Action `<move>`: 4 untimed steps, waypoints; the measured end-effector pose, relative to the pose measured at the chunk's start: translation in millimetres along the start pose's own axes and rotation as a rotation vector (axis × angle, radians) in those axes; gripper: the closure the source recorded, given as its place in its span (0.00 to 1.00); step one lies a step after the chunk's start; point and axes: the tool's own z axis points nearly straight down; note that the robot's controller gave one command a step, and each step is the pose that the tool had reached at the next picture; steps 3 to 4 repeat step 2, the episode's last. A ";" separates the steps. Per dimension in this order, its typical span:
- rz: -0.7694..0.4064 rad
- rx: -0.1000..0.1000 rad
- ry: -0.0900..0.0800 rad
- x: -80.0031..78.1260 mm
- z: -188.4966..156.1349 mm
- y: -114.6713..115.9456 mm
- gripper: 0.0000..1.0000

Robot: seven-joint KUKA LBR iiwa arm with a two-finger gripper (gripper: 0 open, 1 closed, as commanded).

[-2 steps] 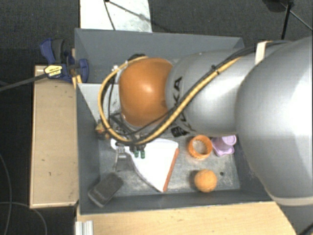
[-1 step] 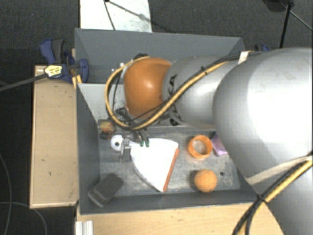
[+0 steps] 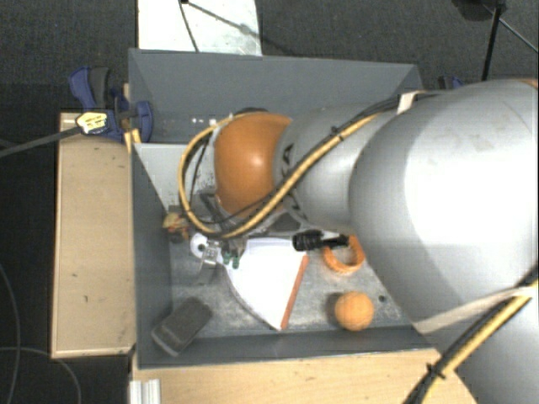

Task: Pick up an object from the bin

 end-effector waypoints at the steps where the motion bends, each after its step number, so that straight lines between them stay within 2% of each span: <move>1: -0.250 0.001 0.001 2.9 0.1 -6.0 0.00; 2: 0.001 -0.003 -0.003 -0.6 -0.3 0.4 1.00; 4: 0.001 -0.003 -0.003 -0.6 -0.3 0.4 1.00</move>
Offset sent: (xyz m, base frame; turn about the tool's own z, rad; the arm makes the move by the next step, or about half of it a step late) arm 0.0000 0.0000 0.0000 0.0000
